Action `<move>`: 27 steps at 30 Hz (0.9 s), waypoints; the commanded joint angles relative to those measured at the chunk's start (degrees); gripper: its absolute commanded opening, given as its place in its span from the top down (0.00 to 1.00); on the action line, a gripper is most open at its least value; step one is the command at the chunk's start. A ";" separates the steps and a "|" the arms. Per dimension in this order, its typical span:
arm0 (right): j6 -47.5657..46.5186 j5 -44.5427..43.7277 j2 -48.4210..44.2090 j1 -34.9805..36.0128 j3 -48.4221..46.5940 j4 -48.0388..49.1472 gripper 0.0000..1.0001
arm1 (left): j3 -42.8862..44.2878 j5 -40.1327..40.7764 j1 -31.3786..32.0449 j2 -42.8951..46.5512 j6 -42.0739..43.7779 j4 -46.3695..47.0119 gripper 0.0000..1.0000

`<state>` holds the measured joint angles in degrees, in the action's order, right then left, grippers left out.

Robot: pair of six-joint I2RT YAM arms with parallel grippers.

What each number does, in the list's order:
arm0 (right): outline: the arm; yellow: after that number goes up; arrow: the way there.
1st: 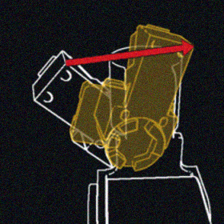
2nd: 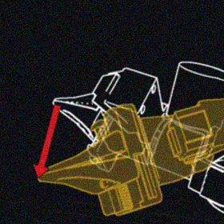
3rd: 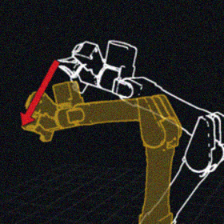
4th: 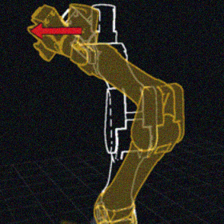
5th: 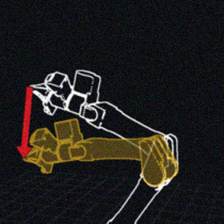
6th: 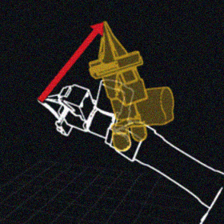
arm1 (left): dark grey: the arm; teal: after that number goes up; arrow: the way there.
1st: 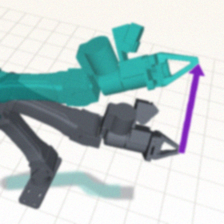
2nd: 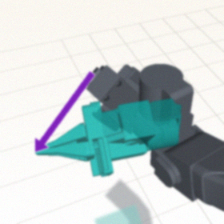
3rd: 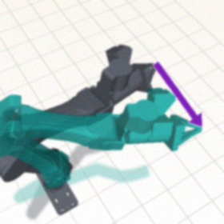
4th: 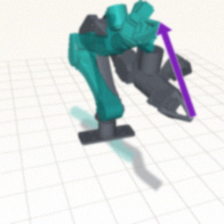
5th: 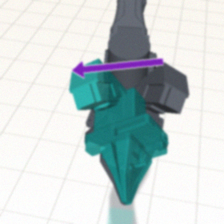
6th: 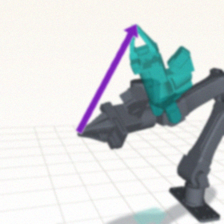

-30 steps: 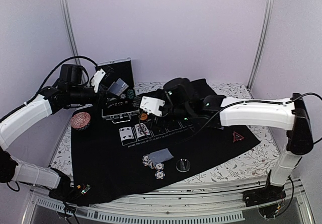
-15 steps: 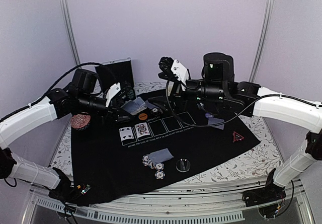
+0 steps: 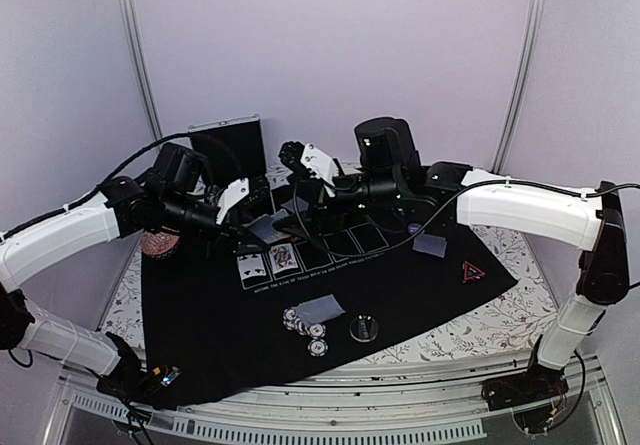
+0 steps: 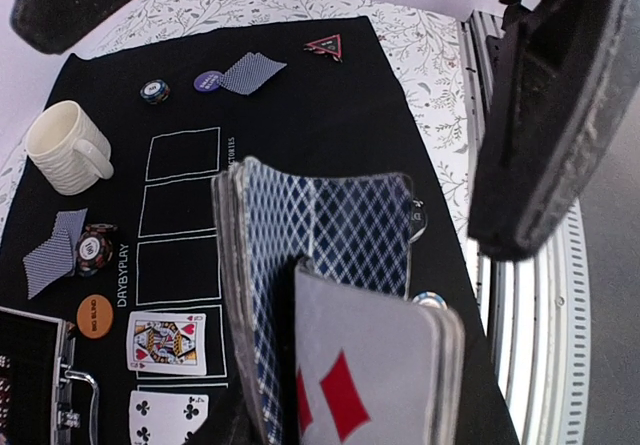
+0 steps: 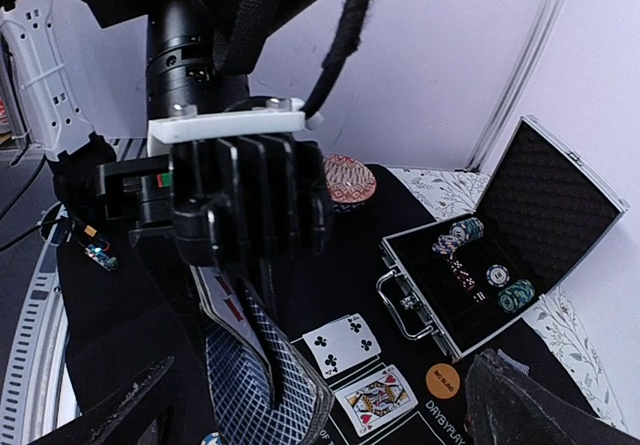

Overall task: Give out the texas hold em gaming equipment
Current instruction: Pick up the poker card from the face-down deck piles.

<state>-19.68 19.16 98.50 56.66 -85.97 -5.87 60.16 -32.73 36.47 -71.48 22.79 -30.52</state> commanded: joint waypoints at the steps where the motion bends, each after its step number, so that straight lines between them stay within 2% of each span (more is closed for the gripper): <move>1: -2.50 4.27 1.27 0.01 -1.78 1.62 0.00 | 1.22 -0.10 0.79 -0.38 0.90 -0.41 0.71; 8: -3.60 3.80 5.79 -0.02 -3.75 4.60 0.03 | 1.28 -0.01 0.80 -0.49 0.76 -0.50 0.72; 22: -3.87 2.22 6.54 0.02 -2.35 9.21 0.18 | 1.36 0.12 0.80 -0.59 0.78 -0.50 0.72; 24: -3.79 2.12 6.78 0.02 -2.51 9.32 0.23 | 1.41 0.16 0.85 -0.59 0.77 -0.50 0.72; 27: -3.78 2.64 6.63 -0.02 -2.41 9.15 0.39 | 1.36 0.49 0.80 -0.50 0.90 -0.51 0.72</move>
<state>-23.62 21.56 104.42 56.66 -88.16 1.85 60.18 -32.10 36.64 -71.75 22.94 -31.22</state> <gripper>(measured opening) 0.689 0.306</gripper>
